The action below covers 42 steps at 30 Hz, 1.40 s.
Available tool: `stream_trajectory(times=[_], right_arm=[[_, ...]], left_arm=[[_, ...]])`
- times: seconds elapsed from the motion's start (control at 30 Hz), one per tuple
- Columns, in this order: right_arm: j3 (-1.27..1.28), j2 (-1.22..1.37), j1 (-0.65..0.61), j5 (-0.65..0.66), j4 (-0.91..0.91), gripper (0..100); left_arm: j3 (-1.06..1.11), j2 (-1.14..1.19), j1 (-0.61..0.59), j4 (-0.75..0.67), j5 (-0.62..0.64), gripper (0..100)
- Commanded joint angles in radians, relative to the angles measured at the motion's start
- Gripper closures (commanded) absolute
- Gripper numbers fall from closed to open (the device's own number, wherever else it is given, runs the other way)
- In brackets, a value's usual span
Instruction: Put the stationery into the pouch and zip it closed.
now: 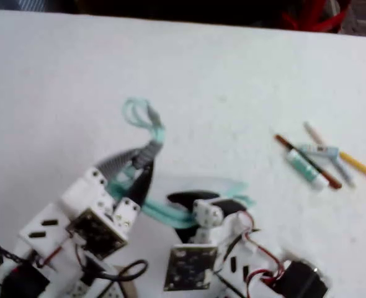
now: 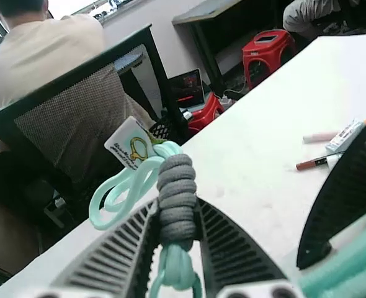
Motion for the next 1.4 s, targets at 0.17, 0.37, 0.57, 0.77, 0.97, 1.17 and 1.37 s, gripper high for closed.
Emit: stream_trajectory(times=[0.17,0.37,0.57,0.77,0.97,1.17,1.37], right_arm=[[0.173,0.012,0.004,-0.35,-0.315,97.9],[0.272,0.016,0.101,-0.505,-0.541,97.9],[0.347,0.018,0.087,-0.525,-0.656,97.9],[0.361,0.018,0.025,-0.531,-0.725,97.9],[0.338,0.018,0.025,-0.611,-0.776,97.9],[0.23,0.056,0.03,-0.671,-0.779,97.9],[0.061,0.332,0.156,-0.864,-0.782,97.9]], left_arm=[[-0.117,-0.002,0.005,-0.044,0.138,98],[-0.224,-0.002,0.012,0.129,0.137,98],[-0.311,-0.002,0.013,0.153,0.143,98],[-0.276,0.002,0.096,0.149,0.143,98],[-0.209,0.001,0.176,0.155,0.135,98],[-0.242,-0.002,0.182,0.207,0.137,98],[-0.252,-0.002,0.236,0.281,0.129,98]])
